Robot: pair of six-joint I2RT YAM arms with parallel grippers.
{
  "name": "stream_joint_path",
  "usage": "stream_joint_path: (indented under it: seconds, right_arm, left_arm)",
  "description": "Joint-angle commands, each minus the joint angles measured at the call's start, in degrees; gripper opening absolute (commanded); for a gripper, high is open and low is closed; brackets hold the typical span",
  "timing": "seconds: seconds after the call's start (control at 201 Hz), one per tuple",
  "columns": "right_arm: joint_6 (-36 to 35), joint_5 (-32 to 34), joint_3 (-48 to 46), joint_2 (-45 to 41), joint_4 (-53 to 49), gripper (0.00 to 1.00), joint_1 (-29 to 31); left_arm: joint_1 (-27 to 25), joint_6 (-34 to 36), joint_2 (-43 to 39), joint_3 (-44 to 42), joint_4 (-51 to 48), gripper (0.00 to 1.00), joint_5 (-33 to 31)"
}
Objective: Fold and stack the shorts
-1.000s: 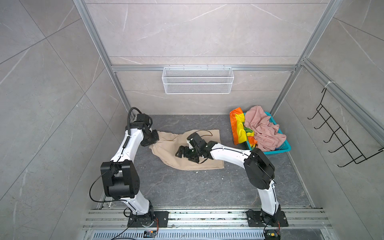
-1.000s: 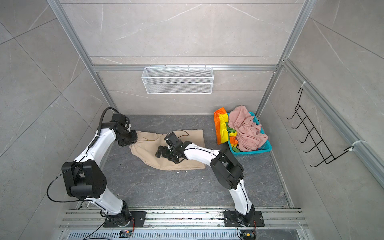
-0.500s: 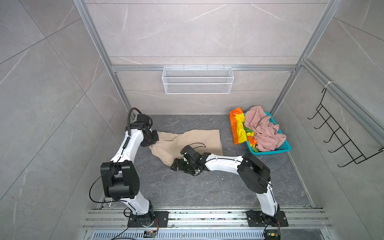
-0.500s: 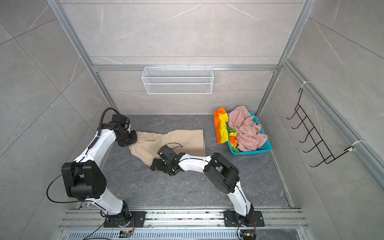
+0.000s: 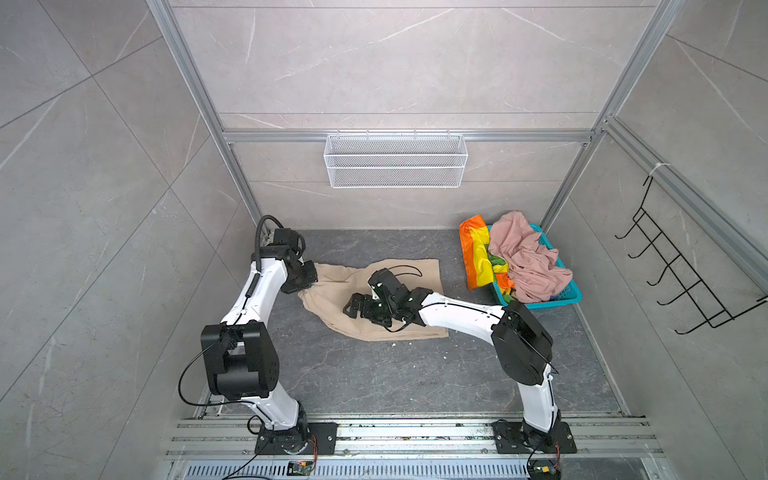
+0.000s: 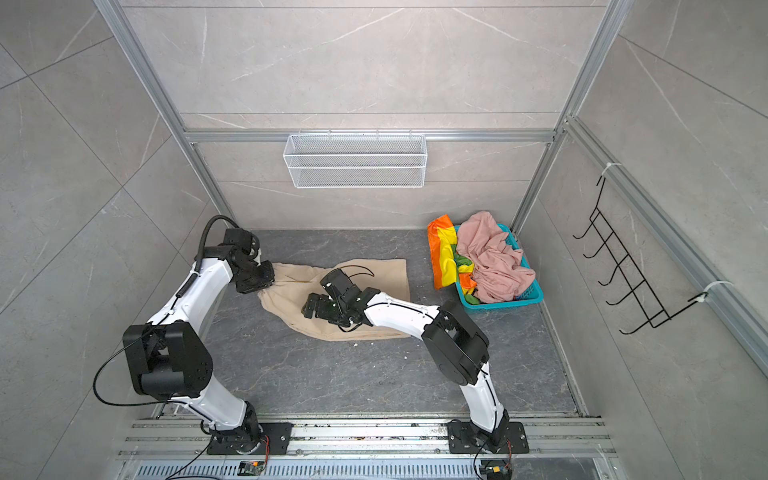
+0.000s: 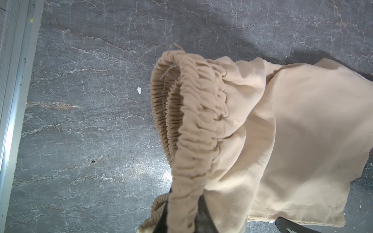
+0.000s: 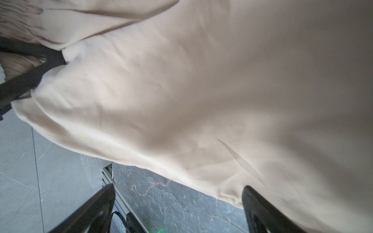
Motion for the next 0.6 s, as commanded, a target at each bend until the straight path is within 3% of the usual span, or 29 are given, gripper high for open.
stream_joint_path:
  seconds: [0.0, 0.309, 0.593]
  right_arm:
    - [-0.3, -0.6, -0.1, 3.1, -0.8, 0.99, 0.8]
    - [1.4, -0.2, -7.1, 3.1, 2.5, 1.0, 1.9]
    - [0.0, -1.0, -5.8, -0.6, 0.1, 0.99, 1.7]
  left_arm:
    - [0.0, 0.4, -2.6, 1.1, 0.6, 0.0, -1.4]
    - [0.1, 0.3, -1.6, 1.8, 0.7, 0.0, -1.5]
    - [0.0, 1.4, -2.1, 3.8, -1.2, 0.0, -4.6]
